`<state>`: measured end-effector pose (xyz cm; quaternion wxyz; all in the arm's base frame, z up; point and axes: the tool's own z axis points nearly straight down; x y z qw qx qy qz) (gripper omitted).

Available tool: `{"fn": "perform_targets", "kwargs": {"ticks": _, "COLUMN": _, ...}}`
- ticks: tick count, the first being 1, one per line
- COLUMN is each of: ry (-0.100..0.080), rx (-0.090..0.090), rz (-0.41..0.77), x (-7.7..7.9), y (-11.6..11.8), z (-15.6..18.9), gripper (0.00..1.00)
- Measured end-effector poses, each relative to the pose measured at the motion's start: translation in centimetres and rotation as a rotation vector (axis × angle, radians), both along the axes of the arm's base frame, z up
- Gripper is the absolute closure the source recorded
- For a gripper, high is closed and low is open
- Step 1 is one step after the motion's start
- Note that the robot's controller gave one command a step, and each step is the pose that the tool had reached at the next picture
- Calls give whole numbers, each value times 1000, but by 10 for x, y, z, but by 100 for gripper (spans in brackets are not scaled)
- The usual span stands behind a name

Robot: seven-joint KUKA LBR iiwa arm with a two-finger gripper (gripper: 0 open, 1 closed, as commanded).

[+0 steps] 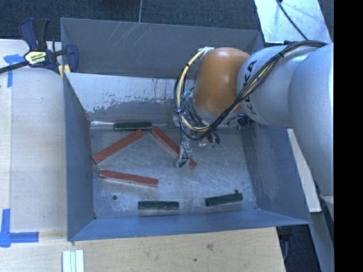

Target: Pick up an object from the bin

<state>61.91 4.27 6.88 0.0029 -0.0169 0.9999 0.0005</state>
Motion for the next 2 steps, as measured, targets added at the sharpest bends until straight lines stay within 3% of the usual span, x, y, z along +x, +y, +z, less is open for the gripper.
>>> {"fn": "perform_targets", "kwargs": {"ticks": 1, "ry": -4, "rx": 1, "rz": 0, "x": 1, "y": 0, "z": 2, "gripper": 100}}
{"fn": "perform_targets", "kwargs": {"ticks": 2, "ry": -7, "rx": 0, "rz": -2, "x": 4, "y": 0, "z": 81, "gripper": 100}}
